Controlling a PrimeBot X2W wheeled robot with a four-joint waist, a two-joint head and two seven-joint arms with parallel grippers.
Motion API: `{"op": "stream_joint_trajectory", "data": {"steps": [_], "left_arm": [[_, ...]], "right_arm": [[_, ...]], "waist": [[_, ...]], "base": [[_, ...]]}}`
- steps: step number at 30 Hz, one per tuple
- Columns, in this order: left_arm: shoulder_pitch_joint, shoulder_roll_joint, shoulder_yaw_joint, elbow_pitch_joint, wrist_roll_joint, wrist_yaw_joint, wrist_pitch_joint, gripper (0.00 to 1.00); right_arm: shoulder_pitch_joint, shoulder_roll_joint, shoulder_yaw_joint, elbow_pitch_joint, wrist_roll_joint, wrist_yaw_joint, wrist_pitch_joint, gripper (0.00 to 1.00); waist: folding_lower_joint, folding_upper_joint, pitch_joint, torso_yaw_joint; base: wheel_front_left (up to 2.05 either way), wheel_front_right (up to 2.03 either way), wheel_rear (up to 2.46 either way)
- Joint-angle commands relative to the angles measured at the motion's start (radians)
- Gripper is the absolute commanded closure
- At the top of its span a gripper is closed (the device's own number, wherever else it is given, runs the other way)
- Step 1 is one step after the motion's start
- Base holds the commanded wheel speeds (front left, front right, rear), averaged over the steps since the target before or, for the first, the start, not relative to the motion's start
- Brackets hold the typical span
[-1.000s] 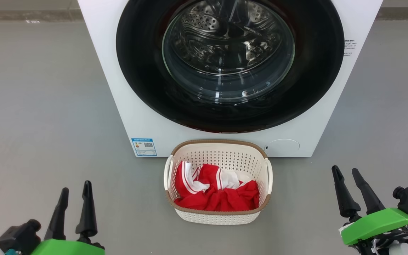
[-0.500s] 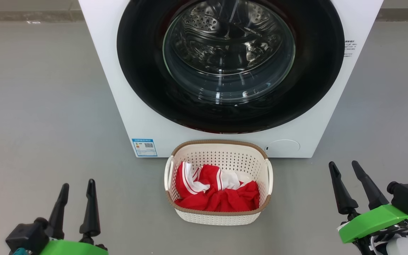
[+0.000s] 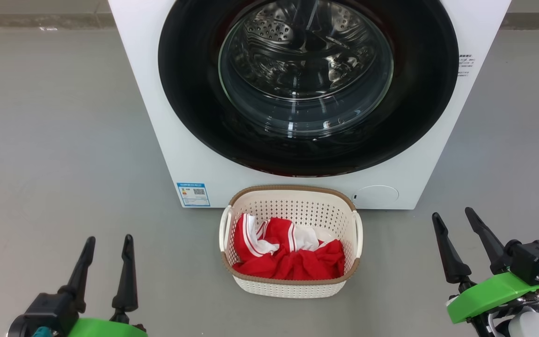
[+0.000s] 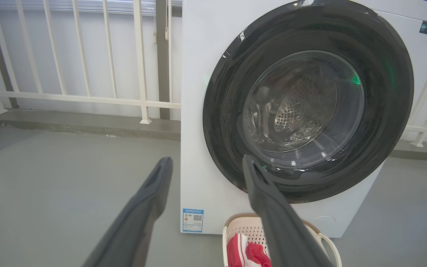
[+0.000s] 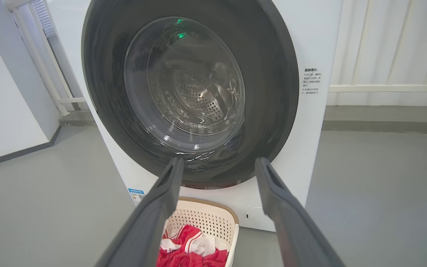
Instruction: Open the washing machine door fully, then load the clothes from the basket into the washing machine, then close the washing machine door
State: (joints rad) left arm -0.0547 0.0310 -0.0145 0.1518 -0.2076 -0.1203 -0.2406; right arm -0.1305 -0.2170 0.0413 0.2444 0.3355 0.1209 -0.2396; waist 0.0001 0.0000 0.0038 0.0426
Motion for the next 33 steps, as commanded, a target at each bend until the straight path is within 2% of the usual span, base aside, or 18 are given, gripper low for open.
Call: {"op": "stream_joint_trajectory", "data": {"steps": [1, 4, 33], "left_arm": [[-0.046, 0.019, 0.026, -0.034, 0.03, -0.006, -0.014, 0.0], [-0.047, 0.019, 0.026, -0.034, 0.054, -0.006, -0.021, 0.0], [-0.046, 0.019, 0.03, -0.035, 0.03, -0.009, -0.021, 0.0]], "right_arm": [[-0.045, -0.018, 0.02, -0.03, -0.031, 0.01, -0.015, 0.0], [-0.045, -0.018, 0.018, -0.033, -0.056, 0.01, -0.022, 0.0], [-0.036, -0.013, 0.001, -0.038, -0.046, 0.01, -0.022, 0.0]], "waist": [[0.0, 0.0, 0.0, 0.0], [0.0, 0.0, 0.0, 0.001], [0.0, 0.0, 0.001, 0.004]], "base": [[0.0, 0.0, 0.0], [0.0, 0.0, 0.0], [0.0, 0.0, 0.0]]}}
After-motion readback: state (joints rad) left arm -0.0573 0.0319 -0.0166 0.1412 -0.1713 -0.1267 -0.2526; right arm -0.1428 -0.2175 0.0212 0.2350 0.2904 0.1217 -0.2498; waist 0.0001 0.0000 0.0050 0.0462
